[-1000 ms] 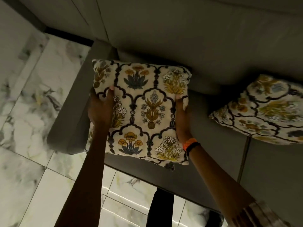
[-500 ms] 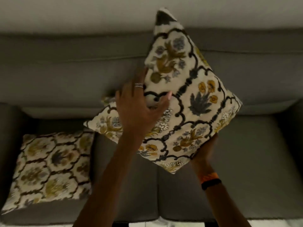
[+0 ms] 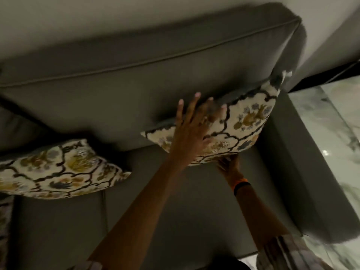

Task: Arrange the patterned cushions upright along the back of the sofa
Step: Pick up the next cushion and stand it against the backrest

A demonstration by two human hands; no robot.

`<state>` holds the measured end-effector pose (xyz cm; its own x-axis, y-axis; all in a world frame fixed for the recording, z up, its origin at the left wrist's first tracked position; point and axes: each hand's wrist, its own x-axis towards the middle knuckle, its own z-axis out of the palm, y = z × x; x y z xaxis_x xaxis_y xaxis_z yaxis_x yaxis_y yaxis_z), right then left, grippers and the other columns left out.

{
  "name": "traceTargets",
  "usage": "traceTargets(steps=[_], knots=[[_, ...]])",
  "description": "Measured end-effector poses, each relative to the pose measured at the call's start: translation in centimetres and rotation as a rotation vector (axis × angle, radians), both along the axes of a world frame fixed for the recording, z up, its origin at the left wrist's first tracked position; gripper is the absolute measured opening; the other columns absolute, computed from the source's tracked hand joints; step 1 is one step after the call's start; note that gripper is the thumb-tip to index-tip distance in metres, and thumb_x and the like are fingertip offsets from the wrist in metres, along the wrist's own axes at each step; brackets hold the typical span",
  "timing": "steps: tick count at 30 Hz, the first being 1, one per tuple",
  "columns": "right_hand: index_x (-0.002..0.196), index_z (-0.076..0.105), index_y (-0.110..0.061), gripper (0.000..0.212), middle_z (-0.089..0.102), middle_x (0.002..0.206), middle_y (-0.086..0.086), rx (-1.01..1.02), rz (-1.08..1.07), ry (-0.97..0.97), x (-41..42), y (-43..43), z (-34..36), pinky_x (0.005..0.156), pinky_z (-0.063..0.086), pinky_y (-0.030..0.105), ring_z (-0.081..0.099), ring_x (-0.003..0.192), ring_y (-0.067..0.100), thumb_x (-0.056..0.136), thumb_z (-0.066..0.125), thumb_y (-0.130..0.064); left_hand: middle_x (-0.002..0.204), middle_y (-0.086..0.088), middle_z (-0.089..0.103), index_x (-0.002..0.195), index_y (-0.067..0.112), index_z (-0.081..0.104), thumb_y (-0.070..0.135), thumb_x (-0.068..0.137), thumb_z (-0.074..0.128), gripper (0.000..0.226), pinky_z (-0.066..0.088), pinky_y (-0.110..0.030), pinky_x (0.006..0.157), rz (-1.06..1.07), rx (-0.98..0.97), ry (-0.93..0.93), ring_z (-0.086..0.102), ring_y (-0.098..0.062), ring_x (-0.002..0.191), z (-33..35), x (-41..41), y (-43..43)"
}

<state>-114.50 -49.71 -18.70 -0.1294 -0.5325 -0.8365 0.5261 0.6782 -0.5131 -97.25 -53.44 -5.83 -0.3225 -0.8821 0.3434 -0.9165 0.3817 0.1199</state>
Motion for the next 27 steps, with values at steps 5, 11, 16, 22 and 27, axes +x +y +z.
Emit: traceTargets(steps=[5, 11, 16, 22, 27], knots=[[0.164, 0.014, -0.019, 0.117, 0.029, 0.169, 0.013, -0.283, 0.307, 0.624, -10.3, -3.5, -2.0, 0.121, 0.037, 0.057, 0.037, 0.152, 0.032, 0.075, 0.090, -0.025, 0.170, -0.014, 0.011, 0.162, 0.028, 0.005, 0.055, 0.067, 0.084, 0.126, 0.009, -0.047, 0.129, 0.488, 0.089, 0.583, 0.009, -0.038, 0.158, -5.3, -1.6, 3.7], [0.161, -0.010, 0.003, 0.164, 0.015, 0.170, 0.016, -0.586, 0.876, 0.732, -15.2, -10.1, 2.0, 0.126, 0.026, 0.039, 0.024, 0.150, 0.012, 0.047, 0.096, -0.049, 0.127, 0.009, 0.064, 0.147, 0.012, 0.040, 0.026, 0.069, 0.093, 0.095, 0.046, -0.045, 0.116, 0.621, 0.587, 1.430, 0.065, 0.007, 0.114, -7.9, -1.6, 3.0], [0.165, 0.010, -0.015, 0.156, 0.034, 0.160, -0.010, -0.584, 0.838, 0.674, -15.9, -10.4, 4.0, 0.122, 0.029, 0.025, 0.033, 0.143, 0.005, 0.043, 0.100, -0.049, 0.130, -0.007, 0.069, 0.140, 0.005, 0.051, 0.056, 0.055, 0.095, 0.109, 0.056, -0.034, 0.103, 0.561, 0.681, 1.523, 0.068, -0.014, 0.121, -7.1, -1.8, 1.6], [0.163, 0.017, -0.023, 0.128, 0.045, 0.157, -0.010, -0.442, 0.716, 0.688, -15.2, -7.7, 2.2, 0.114, 0.042, 0.020, 0.047, 0.139, -0.006, 0.062, 0.093, -0.047, 0.138, -0.009, 0.064, 0.148, 0.007, 0.042, 0.042, 0.058, 0.090, 0.107, 0.047, -0.047, 0.116, 0.526, 0.730, 1.458, 0.064, -0.010, 0.124, -9.1, -3.0, 1.0], [0.164, 0.019, -0.019, 0.089, 0.034, 0.168, 0.013, -0.202, 0.649, 0.838, -9.3, 0.5, -0.6, 0.120, 0.038, 0.054, 0.040, 0.150, 0.035, 0.094, 0.072, -0.033, 0.150, 0.009, 0.051, 0.152, 0.021, 0.035, 0.037, 0.069, 0.089, 0.101, 0.048, -0.039, 0.115, 0.390, 0.666, 1.281, 0.052, -0.013, 0.139, -10.4, 0.0, 3.7]])
